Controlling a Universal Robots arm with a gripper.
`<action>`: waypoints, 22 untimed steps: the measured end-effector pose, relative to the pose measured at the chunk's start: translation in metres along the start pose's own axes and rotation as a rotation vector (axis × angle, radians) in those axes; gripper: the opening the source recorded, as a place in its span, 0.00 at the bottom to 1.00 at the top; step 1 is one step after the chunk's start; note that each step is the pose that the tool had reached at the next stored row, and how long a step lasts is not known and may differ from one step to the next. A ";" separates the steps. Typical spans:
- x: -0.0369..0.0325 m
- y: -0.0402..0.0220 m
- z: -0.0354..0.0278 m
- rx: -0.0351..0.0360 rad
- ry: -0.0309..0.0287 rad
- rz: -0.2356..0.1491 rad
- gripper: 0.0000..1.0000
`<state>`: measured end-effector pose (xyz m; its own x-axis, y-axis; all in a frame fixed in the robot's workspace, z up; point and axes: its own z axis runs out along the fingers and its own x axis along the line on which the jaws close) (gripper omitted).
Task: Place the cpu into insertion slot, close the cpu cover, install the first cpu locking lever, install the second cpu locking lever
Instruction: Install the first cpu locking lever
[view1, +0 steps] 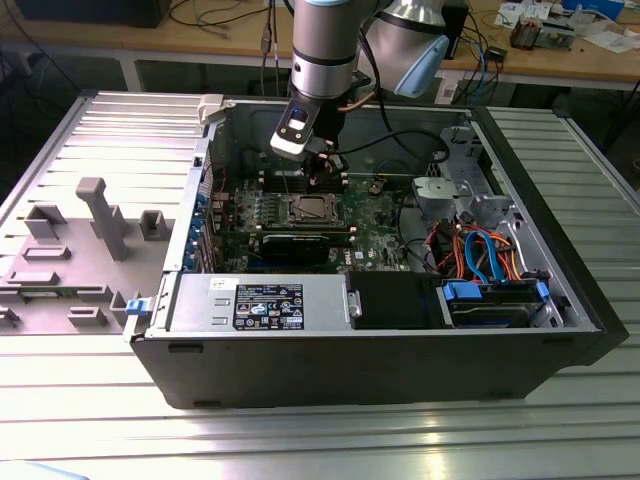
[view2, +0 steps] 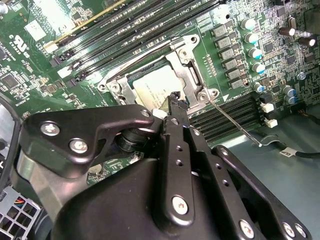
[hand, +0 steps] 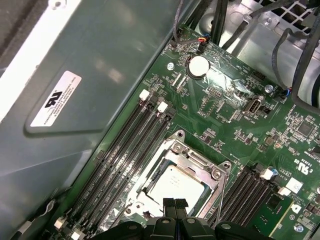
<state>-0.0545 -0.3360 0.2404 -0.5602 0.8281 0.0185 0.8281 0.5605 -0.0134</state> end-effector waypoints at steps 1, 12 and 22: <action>0.0000 0.0000 0.0000 0.0001 0.0000 -0.001 0.11; 0.0000 0.0000 0.0000 0.0003 -0.0002 -0.015 0.11; 0.0000 0.0000 0.0000 0.0006 -0.0004 -0.028 0.11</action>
<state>-0.0545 -0.3360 0.2404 -0.5830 0.8123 0.0186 0.8122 0.5833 -0.0134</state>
